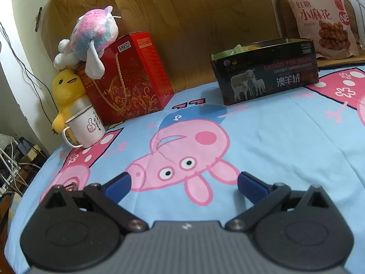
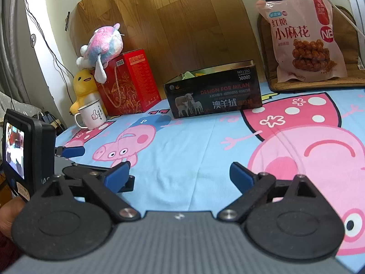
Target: Organize snacks
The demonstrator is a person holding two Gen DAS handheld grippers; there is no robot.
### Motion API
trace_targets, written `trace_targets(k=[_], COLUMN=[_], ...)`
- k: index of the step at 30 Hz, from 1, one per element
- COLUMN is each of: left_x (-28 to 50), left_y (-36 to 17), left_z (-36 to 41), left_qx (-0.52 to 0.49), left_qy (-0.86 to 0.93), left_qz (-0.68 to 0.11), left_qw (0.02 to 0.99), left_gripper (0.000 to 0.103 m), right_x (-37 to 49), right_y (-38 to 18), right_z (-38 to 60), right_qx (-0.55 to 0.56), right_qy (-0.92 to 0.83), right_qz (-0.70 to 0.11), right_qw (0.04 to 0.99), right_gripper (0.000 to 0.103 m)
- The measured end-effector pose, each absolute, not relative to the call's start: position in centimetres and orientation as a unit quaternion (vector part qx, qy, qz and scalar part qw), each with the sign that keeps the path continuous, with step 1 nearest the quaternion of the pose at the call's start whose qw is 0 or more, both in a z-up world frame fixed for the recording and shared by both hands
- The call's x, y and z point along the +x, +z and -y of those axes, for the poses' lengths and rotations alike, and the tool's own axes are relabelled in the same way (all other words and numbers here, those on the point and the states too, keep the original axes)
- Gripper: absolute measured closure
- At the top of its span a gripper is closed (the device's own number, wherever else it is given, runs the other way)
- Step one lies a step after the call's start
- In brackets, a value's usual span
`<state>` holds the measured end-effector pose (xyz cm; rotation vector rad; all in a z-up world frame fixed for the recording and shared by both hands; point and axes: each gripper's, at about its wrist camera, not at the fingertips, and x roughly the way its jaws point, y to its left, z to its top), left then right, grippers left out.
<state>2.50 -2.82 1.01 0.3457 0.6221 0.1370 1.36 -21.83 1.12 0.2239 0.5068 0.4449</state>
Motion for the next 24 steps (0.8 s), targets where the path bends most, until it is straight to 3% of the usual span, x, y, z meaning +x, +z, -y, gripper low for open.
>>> trace_targets(k=[24], left_x=[2.38], left_y=[1.46], left_z=[2.99], left_qx=[0.160], left_qy=[0.056], left_qz=[-0.306], left_qw=[0.937], left_gripper=[0.000], right_x=[1.30], right_y=[1.14], right_z=[21.68], right_qx=[0.106], right_qy=[0.221], right_qz=[-0.249], right_qw=[0.937], right_gripper=[0.006])
